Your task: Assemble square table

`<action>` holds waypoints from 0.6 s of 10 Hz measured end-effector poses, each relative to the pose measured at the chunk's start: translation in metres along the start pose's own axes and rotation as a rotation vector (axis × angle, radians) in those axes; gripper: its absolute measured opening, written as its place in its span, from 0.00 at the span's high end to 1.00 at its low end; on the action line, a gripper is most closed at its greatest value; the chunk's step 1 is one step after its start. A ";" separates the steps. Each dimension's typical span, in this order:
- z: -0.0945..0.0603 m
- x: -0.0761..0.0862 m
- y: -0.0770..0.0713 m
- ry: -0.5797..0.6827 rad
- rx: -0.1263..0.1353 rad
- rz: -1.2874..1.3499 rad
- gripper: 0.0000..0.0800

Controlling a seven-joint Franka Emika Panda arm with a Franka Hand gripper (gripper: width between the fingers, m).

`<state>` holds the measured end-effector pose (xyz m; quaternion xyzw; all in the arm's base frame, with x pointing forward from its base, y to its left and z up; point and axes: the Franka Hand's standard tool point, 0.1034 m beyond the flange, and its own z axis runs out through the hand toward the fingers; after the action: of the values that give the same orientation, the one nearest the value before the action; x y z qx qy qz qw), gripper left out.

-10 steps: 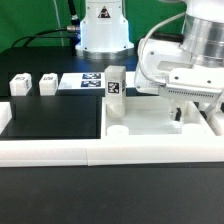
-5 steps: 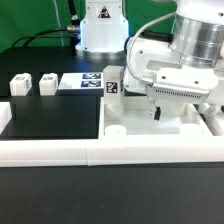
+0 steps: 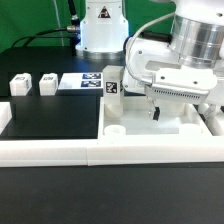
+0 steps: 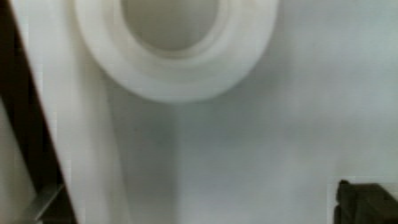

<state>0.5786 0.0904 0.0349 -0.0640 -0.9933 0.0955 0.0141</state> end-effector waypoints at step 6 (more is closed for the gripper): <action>-0.068 0.011 -0.153 -0.037 0.114 0.271 0.19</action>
Offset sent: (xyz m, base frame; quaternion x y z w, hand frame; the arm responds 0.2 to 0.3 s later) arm -0.0250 -0.1000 0.0629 0.0623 -0.0089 0.1650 0.9843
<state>0.5509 -0.0447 0.1309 -0.1947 -0.9686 0.1541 -0.0134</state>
